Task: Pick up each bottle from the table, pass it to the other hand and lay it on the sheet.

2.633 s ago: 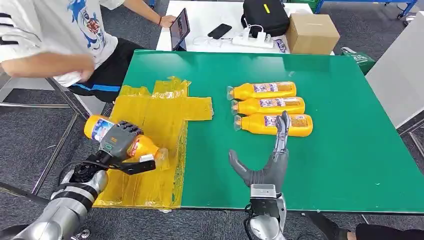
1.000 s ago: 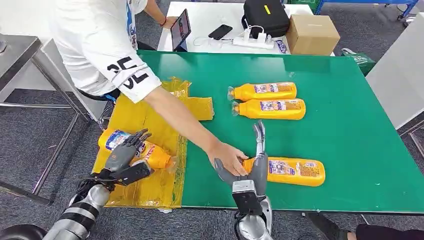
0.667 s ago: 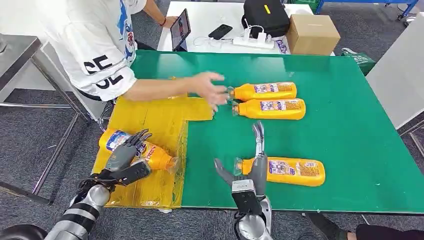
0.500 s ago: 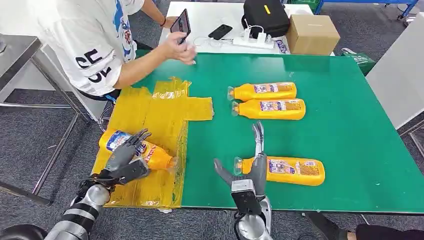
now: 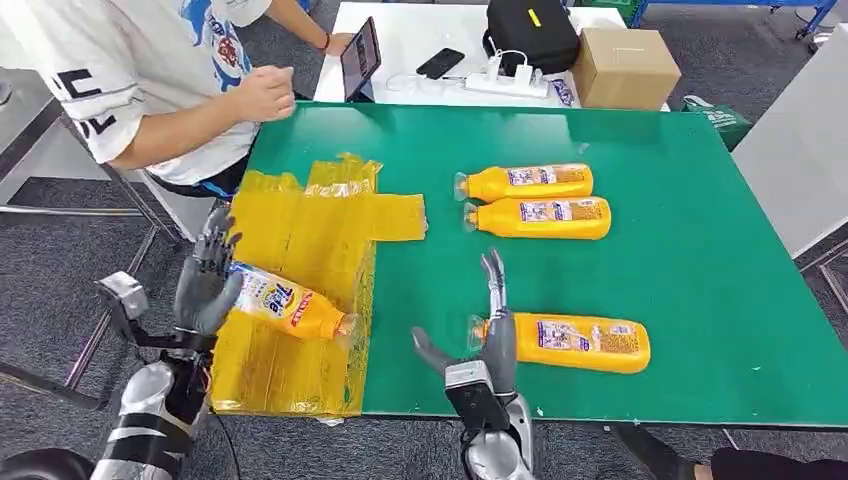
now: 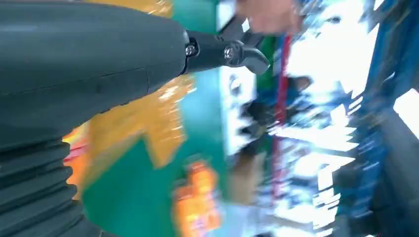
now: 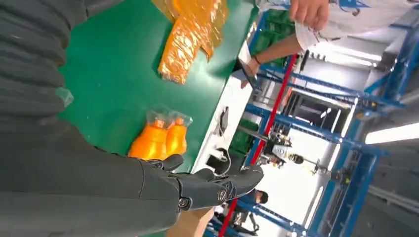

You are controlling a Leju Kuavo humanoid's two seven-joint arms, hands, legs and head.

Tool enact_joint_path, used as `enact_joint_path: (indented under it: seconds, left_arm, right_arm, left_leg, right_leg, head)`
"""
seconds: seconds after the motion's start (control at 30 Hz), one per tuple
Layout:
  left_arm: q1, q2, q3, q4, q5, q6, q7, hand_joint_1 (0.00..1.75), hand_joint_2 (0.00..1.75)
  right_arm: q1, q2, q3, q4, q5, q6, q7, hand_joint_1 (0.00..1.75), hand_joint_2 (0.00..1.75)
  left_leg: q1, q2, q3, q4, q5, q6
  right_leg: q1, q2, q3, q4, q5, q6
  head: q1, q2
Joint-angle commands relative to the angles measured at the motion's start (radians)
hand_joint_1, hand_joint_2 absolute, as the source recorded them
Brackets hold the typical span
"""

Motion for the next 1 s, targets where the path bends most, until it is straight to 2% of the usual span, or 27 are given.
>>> enact_joint_path:
  seconds: [0.03, 0.27, 0.3, 0.33, 0.37, 0.4, 0.5, 0.53, 0.63, 0.7, 0.73, 0.83, 1.0]
  left_arm:
    - [-0.032, -0.030, 0.079, -0.012, 0.028, -0.026, 0.015, 0.00, 0.00]
    - [-0.041, -0.050, 0.063, -0.006, -0.022, 0.015, -0.022, 0.00, 0.00]
    - [-0.033, -0.046, 0.046, -0.030, -0.142, 0.139, -0.074, 0.00, 1.75]
    - [-0.027, -0.053, 0.034, -0.041, -0.218, 0.219, -0.094, 0.00, 1.75]
    - [-0.018, -0.061, 0.016, -0.060, -0.389, 0.400, -0.130, 0.00, 1.75]
    - [0.007, -0.089, 0.009, -0.087, -0.467, 0.488, -0.136, 0.00, 1.75]
    - [0.080, -0.121, -0.022, -0.137, -0.544, 0.581, -0.151, 0.00, 1.75]
    - [0.115, -0.131, -0.040, -0.151, -0.572, 0.624, -0.160, 0.00, 1.75]
    - [0.202, -0.163, -0.075, -0.165, -0.600, 0.680, -0.187, 0.00, 1.75]
    - [0.213, -0.169, -0.081, -0.158, -0.601, 0.692, -0.194, 0.00, 1.75]
    - [0.228, -0.182, -0.080, -0.157, -0.594, 0.699, -0.198, 0.00, 1.75]
    - [0.278, -0.187, -0.141, -0.104, -0.674, 0.727, -0.227, 0.00, 1.75]
    - [0.294, -0.209, -0.158, -0.066, -0.645, 0.711, -0.232, 0.00, 1.75]
  right_arm:
    - [-0.035, 0.003, -0.042, 0.094, 0.011, 0.020, 0.001, 0.00, 1.75]
    - [-0.038, -0.006, -0.040, 0.084, 0.029, 0.022, 0.001, 0.00, 1.75]
    - [-0.040, -0.021, -0.033, 0.072, 0.042, 0.029, 0.015, 0.00, 1.75]
    - [-0.045, -0.040, -0.025, 0.058, 0.074, 0.029, 0.044, 0.00, 1.75]
    - [-0.055, -0.078, -0.010, 0.041, 0.140, 0.045, 0.105, 0.00, 1.75]
    - [-0.062, -0.121, -0.018, -0.001, 0.218, 0.055, 0.173, 0.00, 1.75]
    - [-0.078, -0.197, -0.052, -0.086, 0.296, 0.121, 0.271, 0.00, 1.75]
    - [-0.089, -0.234, -0.069, -0.123, 0.290, 0.197, 0.325, 0.00, 1.75]
    - [-0.142, -0.332, -0.126, -0.192, 0.379, 0.276, 0.411, 0.00, 1.75]
    - [-0.155, -0.346, -0.142, -0.197, 0.377, 0.318, 0.429, 0.00, 1.75]
    - [-0.171, -0.372, -0.132, -0.189, 0.382, 0.374, 0.464, 0.00, 1.75]
    - [-0.213, -0.412, -0.128, -0.161, 0.388, 0.421, 0.494, 0.00, 1.75]
    - [-0.161, -0.420, -0.121, -0.155, 0.399, 0.442, 0.516, 0.00, 1.75]
  left_leg:
    - [0.001, 0.002, 0.004, -0.001, -0.001, 0.000]
    - [0.000, -0.001, 0.001, 0.000, 0.000, 0.000]
    - [0.001, 0.000, 0.003, 0.000, -0.001, 0.000]
    - [0.000, 0.000, 0.001, 0.000, 0.000, 0.000]
    - [0.001, 0.000, 0.003, 0.000, -0.001, 0.000]
    - [0.001, -0.001, 0.002, 0.000, -0.001, 0.000]
    - [0.000, -0.002, 0.002, 0.000, -0.001, 0.001]
    - [-0.001, -0.001, 0.003, 0.000, -0.001, 0.001]
    - [-0.003, -0.001, 0.002, -0.001, -0.001, 0.002]
    - [-0.003, 0.000, 0.004, 0.000, -0.002, 0.002]
    - [-0.004, 0.000, 0.003, 0.000, -0.002, 0.002]
    - [-0.004, 0.001, 0.003, 0.000, -0.002, 0.002]
    - [-0.004, -0.001, 0.004, 0.000, -0.002, 0.001]
  right_leg:
    - [0.001, 0.000, 0.004, -0.001, -0.001, -0.001]
    - [0.000, -0.001, 0.001, -0.001, 0.000, -0.001]
    - [0.001, -0.002, 0.003, -0.001, -0.001, -0.001]
    - [0.001, -0.001, 0.001, -0.001, 0.000, -0.001]
    - [0.001, -0.002, 0.004, -0.001, -0.001, -0.001]
    - [0.001, -0.003, 0.003, -0.001, -0.001, -0.001]
    - [0.001, -0.003, 0.003, -0.002, -0.001, 0.000]
    - [0.000, -0.003, 0.003, -0.002, -0.001, 0.000]
    - [-0.002, -0.002, 0.004, -0.002, -0.001, 0.001]
    - [-0.002, -0.001, 0.005, -0.002, -0.001, 0.001]
    - [-0.003, -0.001, 0.004, -0.001, -0.001, 0.001]
    - [-0.004, 0.000, 0.004, -0.002, 0.000, 0.000]
    - [-0.003, -0.002, 0.005, -0.002, -0.001, 0.000]
  head:
    - [0.000, 0.000]
    - [0.000, 0.000]
    - [0.000, 0.000]
    - [0.000, 0.000]
    - [0.000, 0.000]
    - [0.000, 0.000]
    - [0.000, 0.000]
    - [0.000, 0.000]
    - [0.000, 0.000]
    - [0.000, 0.000]
    - [0.000, 0.000]
    - [0.000, 0.000]
    - [-0.001, 0.000]
